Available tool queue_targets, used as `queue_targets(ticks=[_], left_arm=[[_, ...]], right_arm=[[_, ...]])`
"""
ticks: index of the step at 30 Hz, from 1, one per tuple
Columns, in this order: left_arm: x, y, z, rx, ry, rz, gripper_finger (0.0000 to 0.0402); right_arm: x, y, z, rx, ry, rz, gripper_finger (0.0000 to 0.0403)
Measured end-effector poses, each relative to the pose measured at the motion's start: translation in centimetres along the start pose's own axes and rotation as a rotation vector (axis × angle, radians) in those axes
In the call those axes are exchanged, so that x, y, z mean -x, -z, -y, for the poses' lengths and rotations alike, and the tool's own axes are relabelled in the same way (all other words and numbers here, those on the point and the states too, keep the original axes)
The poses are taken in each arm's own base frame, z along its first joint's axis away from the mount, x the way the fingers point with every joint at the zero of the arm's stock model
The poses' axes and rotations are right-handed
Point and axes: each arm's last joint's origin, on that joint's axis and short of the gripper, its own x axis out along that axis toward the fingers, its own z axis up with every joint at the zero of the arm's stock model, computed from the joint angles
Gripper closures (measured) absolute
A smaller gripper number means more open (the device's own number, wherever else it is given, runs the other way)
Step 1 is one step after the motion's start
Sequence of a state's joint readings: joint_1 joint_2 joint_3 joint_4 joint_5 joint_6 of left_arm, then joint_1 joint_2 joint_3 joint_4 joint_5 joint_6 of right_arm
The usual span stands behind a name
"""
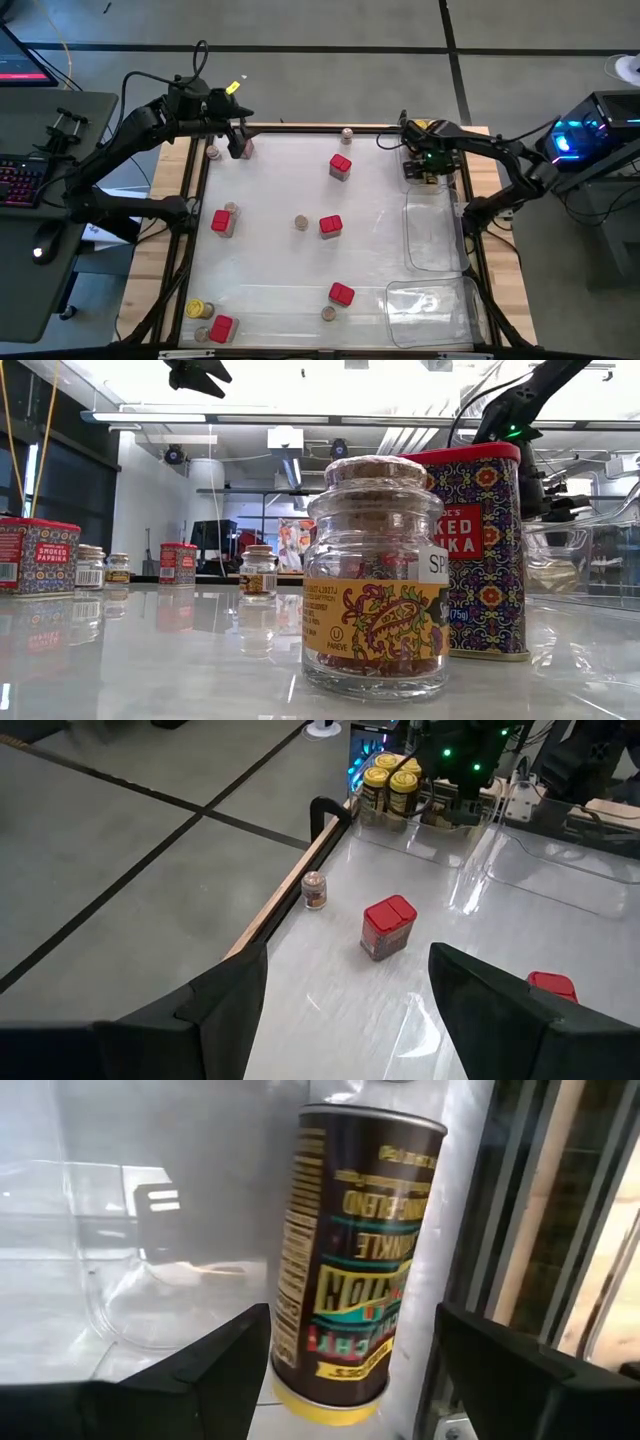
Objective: Sort spices by type
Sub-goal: Put the yellow seasoning bottle into the top transparent bin
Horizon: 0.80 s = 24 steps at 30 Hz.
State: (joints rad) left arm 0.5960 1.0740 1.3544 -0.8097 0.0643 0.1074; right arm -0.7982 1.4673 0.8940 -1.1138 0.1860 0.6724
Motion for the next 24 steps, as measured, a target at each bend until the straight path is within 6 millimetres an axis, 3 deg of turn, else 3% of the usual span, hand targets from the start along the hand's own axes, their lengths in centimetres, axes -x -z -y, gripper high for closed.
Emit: queue_targets(ticks=[17,24], left_arm=[[0.0,0.0,0.0,-0.001,0.0,-0.001,0.0136],[0.0,0.0,0.0,-0.001,0.0,-0.001,0.0136]], right_arm=[[0.0,-0.3,-0.6,0.01,-0.098,-0.007,0.0123],[-1.2,-0.6,-1.4,0.029,-0.11,-0.097,0.0123]])
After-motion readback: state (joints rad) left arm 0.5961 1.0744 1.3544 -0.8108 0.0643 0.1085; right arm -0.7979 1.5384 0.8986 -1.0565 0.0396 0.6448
